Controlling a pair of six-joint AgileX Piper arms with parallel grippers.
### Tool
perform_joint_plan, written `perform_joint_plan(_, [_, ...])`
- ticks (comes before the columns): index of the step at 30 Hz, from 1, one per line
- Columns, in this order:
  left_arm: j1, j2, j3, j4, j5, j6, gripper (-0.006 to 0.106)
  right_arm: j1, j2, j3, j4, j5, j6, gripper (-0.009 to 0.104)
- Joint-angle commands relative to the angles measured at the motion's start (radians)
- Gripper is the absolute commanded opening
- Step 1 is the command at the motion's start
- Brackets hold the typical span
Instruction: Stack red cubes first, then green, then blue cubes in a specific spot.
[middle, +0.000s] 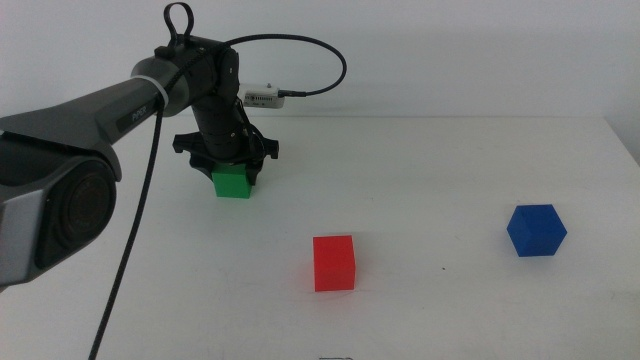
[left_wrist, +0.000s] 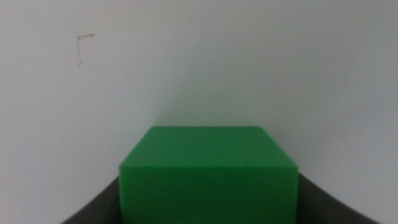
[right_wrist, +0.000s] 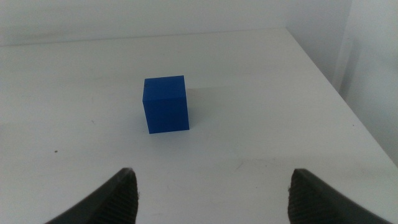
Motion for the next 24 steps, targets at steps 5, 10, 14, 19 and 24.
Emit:
perform_joint_plan(5, [0.000,-0.115,-0.034,0.005,0.024,0.050,0.021,-0.007,-0.023,-0.018,-0.015,-0.071,-0.012,0.062])
perform_joint_plan(10, [-0.013,-0.249,0.028,-0.007,0.062,0.053,-0.001,-0.007,-0.023,-0.018,-0.015,-0.071,-0.012,0.062])
perform_joint_plan(14, [-0.038,-0.423,0.275,-0.025,-0.052,-0.032,-0.001,-0.007,-0.023,-0.018,-0.015,-0.071,-0.012,0.062])
perform_joint_plan(19, [-0.132,-0.662,0.564,-0.016,-0.183,-0.243,-0.001,-0.007,-0.023,-0.018,-0.015,-0.071,-0.012,0.062])
perform_joint_plan(24, [-0.303,-0.723,0.612,0.058,-0.133,-0.424,-0.001,-0.007,-0.023,-0.018,-0.015,-0.071,-0.012,0.062])
